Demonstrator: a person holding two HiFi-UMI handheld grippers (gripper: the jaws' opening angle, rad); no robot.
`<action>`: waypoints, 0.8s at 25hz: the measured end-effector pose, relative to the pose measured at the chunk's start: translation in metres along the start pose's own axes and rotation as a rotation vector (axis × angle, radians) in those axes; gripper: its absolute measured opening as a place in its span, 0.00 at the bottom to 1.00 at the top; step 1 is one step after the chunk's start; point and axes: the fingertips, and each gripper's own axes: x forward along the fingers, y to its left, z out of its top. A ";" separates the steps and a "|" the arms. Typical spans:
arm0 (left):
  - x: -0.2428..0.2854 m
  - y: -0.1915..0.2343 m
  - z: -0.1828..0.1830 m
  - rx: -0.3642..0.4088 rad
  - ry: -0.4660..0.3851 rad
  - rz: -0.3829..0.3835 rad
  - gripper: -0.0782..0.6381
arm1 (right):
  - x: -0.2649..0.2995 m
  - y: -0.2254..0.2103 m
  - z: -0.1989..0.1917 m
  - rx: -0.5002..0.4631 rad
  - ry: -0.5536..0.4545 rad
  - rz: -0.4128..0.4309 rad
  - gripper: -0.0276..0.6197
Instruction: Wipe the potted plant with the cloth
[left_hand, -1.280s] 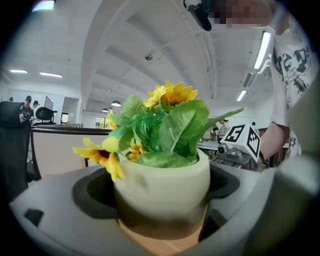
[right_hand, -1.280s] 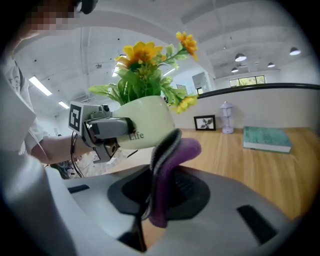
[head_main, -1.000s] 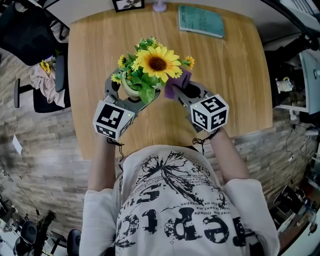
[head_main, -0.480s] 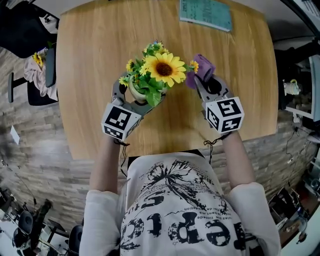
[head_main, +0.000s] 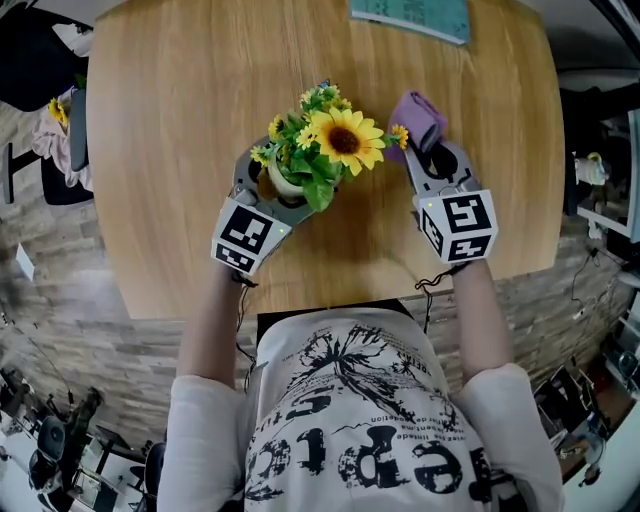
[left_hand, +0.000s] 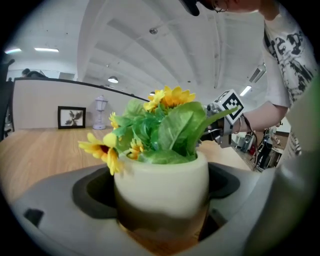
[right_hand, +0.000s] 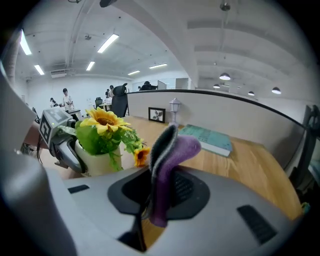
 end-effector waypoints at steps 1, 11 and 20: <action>0.004 -0.006 -0.006 0.003 0.003 -0.009 0.85 | -0.002 -0.002 -0.008 -0.009 0.002 -0.003 0.16; 0.030 -0.007 -0.019 0.047 0.044 0.003 0.86 | -0.008 -0.023 -0.025 -0.020 0.011 -0.010 0.16; 0.015 0.007 -0.006 -0.043 -0.049 0.086 0.93 | -0.012 -0.021 -0.018 -0.017 -0.007 -0.026 0.16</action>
